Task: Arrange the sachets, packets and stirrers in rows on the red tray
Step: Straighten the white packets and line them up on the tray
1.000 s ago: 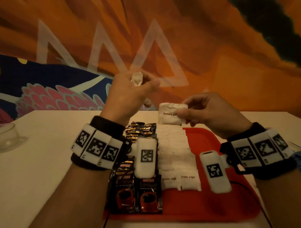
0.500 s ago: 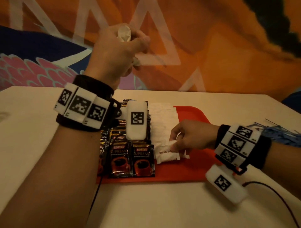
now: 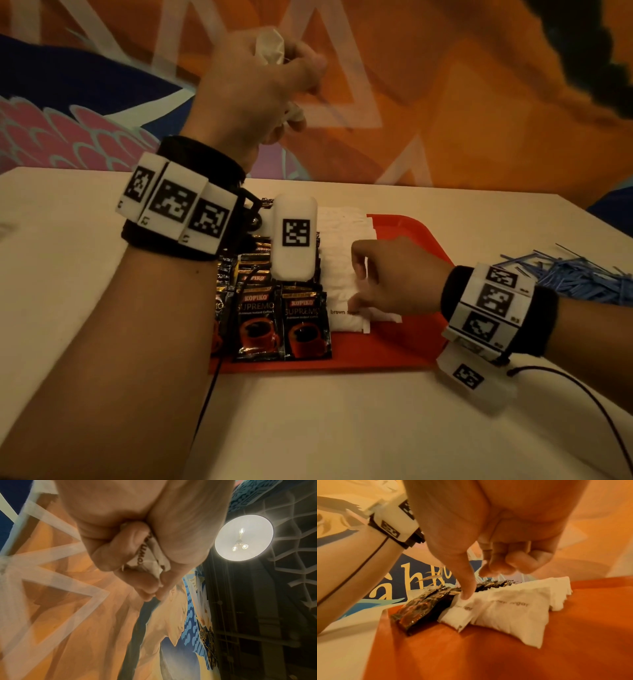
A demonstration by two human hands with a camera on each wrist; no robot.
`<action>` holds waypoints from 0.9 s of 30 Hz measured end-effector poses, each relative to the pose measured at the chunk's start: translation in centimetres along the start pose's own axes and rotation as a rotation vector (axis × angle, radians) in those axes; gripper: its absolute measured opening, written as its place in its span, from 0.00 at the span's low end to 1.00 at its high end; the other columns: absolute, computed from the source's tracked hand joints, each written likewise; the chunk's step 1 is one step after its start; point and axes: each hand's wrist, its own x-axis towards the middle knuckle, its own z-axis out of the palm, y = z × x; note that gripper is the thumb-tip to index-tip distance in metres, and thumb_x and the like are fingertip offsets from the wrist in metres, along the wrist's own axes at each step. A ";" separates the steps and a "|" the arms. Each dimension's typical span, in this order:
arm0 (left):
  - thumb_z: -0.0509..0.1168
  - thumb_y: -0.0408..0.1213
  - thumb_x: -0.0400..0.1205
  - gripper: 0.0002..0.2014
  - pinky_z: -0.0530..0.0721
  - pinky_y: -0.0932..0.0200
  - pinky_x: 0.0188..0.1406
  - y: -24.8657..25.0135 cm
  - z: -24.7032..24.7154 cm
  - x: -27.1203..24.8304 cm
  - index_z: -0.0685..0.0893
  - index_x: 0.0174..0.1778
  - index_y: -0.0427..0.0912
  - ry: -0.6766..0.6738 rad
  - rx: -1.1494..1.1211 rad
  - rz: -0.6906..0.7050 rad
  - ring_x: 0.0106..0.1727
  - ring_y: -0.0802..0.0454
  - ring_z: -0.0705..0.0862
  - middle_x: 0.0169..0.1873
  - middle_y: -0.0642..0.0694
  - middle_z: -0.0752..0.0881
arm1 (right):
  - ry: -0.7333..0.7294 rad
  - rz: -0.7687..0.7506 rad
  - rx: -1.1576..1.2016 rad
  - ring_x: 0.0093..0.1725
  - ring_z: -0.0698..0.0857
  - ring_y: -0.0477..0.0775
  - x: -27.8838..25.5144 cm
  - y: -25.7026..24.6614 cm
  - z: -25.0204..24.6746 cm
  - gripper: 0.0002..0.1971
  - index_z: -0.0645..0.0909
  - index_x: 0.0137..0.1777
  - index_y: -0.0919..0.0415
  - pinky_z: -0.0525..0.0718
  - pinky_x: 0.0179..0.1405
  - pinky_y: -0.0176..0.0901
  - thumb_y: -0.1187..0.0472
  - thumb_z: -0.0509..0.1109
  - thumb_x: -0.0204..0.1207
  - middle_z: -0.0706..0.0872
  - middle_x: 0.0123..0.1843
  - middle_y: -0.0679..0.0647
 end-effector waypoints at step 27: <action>0.57 0.54 0.88 0.17 0.73 0.67 0.17 -1.3 2.7 0.1 0.80 0.47 0.43 -0.110 -0.099 -0.267 0.26 0.58 0.82 0.31 0.49 0.83 | 0.610 -0.356 0.694 0.39 0.89 0.45 3.6 -1.9 -7.8 0.07 0.86 0.46 0.54 0.83 0.36 0.36 0.59 0.81 0.72 0.90 0.40 0.47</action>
